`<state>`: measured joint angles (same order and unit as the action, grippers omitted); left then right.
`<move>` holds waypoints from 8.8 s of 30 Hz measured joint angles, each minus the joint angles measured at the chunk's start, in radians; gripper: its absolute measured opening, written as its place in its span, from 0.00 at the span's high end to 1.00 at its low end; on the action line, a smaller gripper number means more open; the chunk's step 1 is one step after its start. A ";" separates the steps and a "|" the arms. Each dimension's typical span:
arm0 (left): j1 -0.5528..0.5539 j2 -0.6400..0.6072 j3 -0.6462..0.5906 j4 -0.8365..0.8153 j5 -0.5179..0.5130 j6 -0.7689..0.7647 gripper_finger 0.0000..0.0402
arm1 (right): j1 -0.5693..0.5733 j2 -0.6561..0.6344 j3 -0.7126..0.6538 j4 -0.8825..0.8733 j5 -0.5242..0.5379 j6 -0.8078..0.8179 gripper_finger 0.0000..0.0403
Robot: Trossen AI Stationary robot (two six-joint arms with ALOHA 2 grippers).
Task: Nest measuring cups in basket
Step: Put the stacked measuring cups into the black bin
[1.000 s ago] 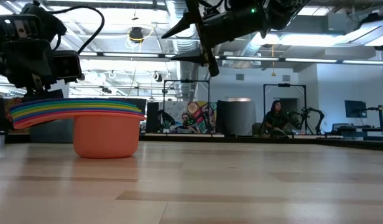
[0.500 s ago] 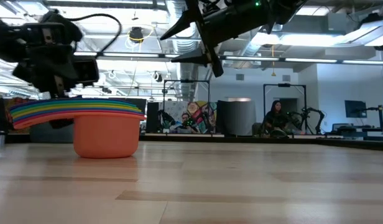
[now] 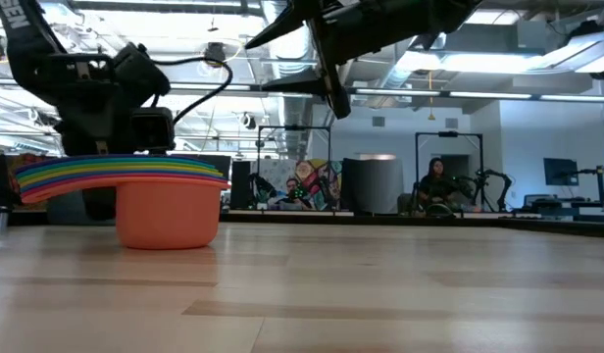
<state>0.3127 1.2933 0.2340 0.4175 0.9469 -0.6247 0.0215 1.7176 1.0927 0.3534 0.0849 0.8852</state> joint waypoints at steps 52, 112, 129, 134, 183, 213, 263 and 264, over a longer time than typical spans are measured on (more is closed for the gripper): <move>-0.249 0.201 0.004 0.296 0.005 -0.136 0.27 | 0.017 0.000 0.000 -0.046 0.021 0.016 0.34; -0.084 0.197 0.025 0.465 -0.072 -0.223 0.80 | 0.018 -0.010 0.000 -0.059 0.018 0.008 0.34; 0.066 0.197 0.024 0.744 -0.429 -0.443 0.80 | -0.113 -0.341 0.000 -0.545 0.055 -0.182 0.34; 0.066 0.197 0.024 0.822 -0.663 -0.496 0.80 | -0.177 -0.400 0.000 -0.680 0.047 -0.245 0.34; -0.116 0.196 0.026 0.907 -2.262 -0.632 0.80 | -1.041 -0.470 0.000 -0.921 -0.536 -0.962 0.34; 0.143 0.198 0.286 0.677 -2.224 -0.805 0.79 | -0.984 -0.470 0.000 -0.922 -0.537 -0.989 0.34; 0.147 0.609 0.382 0.928 -2.398 -0.878 0.79 | -0.927 -0.470 0.000 -1.012 -0.551 -0.993 0.34; 0.148 0.609 0.366 0.927 -2.401 -0.898 0.79 | -0.927 -0.470 0.000 -1.014 -0.551 -0.994 0.34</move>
<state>0.4609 1.9018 0.5997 1.3450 -1.4536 -1.5224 -0.9054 1.2480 1.0924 -0.6607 -0.4664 -0.1085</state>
